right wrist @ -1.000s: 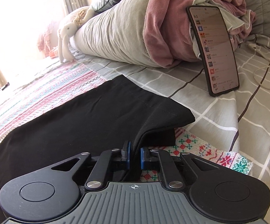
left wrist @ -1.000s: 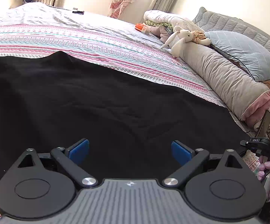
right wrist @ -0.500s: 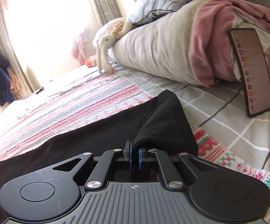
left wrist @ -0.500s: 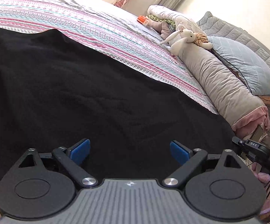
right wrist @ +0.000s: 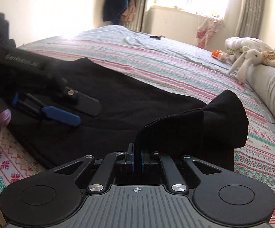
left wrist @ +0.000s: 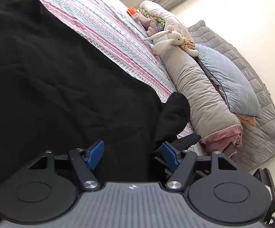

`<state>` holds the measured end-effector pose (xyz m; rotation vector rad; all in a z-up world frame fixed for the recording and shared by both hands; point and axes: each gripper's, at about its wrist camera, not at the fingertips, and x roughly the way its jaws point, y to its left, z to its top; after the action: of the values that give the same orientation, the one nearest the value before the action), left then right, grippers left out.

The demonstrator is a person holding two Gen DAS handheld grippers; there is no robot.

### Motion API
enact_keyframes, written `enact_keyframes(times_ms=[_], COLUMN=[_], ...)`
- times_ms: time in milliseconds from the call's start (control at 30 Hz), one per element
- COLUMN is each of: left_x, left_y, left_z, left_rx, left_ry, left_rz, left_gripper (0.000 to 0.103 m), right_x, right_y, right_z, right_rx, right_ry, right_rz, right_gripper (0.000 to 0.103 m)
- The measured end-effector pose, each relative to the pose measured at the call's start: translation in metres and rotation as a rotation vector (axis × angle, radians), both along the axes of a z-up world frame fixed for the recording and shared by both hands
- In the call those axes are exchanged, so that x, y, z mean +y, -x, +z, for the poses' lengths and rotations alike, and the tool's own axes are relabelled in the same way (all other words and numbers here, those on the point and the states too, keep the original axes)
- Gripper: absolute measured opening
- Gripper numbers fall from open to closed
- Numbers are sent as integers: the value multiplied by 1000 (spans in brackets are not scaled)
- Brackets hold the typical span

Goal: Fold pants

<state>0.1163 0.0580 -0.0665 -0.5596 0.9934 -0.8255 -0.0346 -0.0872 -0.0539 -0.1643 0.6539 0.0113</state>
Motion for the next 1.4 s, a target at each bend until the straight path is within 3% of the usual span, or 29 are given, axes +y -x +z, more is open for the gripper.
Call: enact_keyframes(times_ms=[100, 367, 533, 733, 1000, 1167, 1267, 1333, 1400], left_x=[-1, -2, -1, 5, 21, 19, 14, 13, 13], left_y=[-5, -11, -16, -26, -38, -40, -40, -40, -41], left_z=[-3, -7, -8, -4, -8, -7, -6, -5, -5], left_rx=[47, 104, 125, 146, 212, 213, 207, 202, 204], left_ry=[43, 94, 103, 92, 157, 134, 118, 109, 105], left_rz=[-11, -1, 28, 34, 68, 56, 46, 41, 40], left_gripper=[77, 77, 78, 85, 86, 86, 86, 86, 86], right_x=[18, 34, 40, 55, 72, 77, 70, 55, 34], right_y=[1, 4, 4, 9, 18, 18, 25, 22, 19], right_z=[0, 5, 0, 1, 6, 6, 18, 24, 27], right_rx=[8, -1, 25, -25, -49, -39, -69, -88, -102], right_ry=[33, 20, 10, 61, 45, 45, -10, -42, -74], right_rz=[71, 172, 170, 211, 311, 353, 331, 265, 165], right_gripper=[6, 7, 19, 31, 32, 32, 32, 49, 55])
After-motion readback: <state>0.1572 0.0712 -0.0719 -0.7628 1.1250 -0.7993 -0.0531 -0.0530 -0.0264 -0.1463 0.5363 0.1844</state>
